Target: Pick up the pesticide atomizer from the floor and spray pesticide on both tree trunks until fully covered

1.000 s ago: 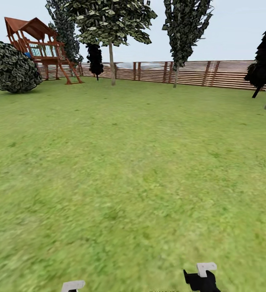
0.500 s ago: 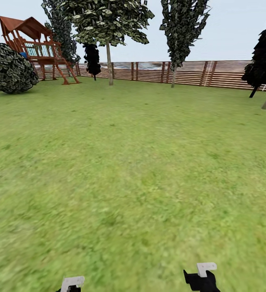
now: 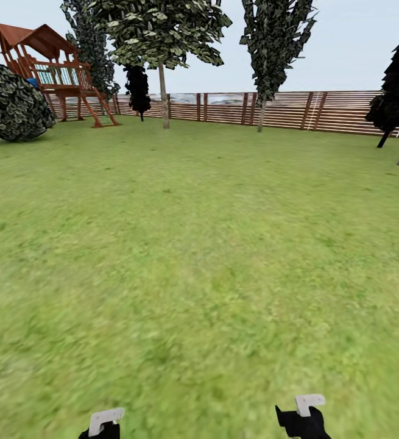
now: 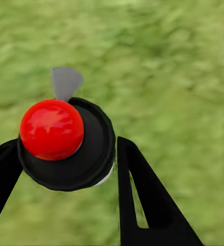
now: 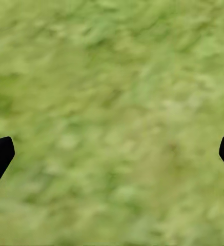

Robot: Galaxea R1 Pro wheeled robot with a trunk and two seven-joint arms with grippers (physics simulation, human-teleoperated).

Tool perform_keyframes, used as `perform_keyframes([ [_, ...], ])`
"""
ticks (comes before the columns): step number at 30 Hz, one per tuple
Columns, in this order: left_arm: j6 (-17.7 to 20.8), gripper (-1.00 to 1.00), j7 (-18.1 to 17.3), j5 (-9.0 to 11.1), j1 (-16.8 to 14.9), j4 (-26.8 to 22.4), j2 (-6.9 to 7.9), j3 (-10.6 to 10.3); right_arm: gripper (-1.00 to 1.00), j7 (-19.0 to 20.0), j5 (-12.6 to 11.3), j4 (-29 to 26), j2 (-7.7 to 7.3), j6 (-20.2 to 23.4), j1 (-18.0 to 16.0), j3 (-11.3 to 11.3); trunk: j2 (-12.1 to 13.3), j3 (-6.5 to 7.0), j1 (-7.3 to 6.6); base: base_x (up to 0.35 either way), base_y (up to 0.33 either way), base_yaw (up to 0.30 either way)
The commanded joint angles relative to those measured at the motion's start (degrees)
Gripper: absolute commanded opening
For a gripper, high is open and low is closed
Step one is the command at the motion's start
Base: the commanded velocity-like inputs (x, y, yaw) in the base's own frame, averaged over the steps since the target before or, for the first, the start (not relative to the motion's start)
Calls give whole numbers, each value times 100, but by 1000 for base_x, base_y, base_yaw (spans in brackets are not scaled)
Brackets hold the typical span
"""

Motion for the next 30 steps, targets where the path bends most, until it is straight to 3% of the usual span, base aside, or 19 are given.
perform_keyframes([
  [1, 0, -100, -4, 5, 0, 0, -1, -1, 100, 0, 1, -3, 0, 0, 0, 1, 0, 0, 0, 336, -96, 0],
  [9, -9, -100, -19, 9, 8, -23, 5, -3, 100, 3, -2, 8, 1, -100, 8, 10, 0, 0, 0, 315, -114, 0],
  [11, -9, -100, -19, 9, 8, -30, 4, -2, 100, 7, 1, 13, 9, -524, 203, 11, 0, 0, 0, 312, -118, 0],
  [14, -9, -100, -19, 9, 8, -27, 2, -7, 100, 13, 9, 13, 123, -1609, 726, 11, 0, 0, 0, 311, -118, 0],
  [16, -9, -100, -19, 9, 8, -22, 2, -9, 100, 22, 5, 14, 147, -1887, 896, 11, 0, 0, 0, 311, -118, 0],
  [22, -9, -100, -19, 9, 8, -18, -2, -18, 100, -2, -6, 547, 156, -1976, 973, 3, 0, 0, 0, 311, -118, 0],
  [30, -9, -100, -19, 1, 8, -33, -13, -34, 100, -9, -7, 592, 158, -1978, 976, 2, 0, 0, 0, 312, -115, 0],
])
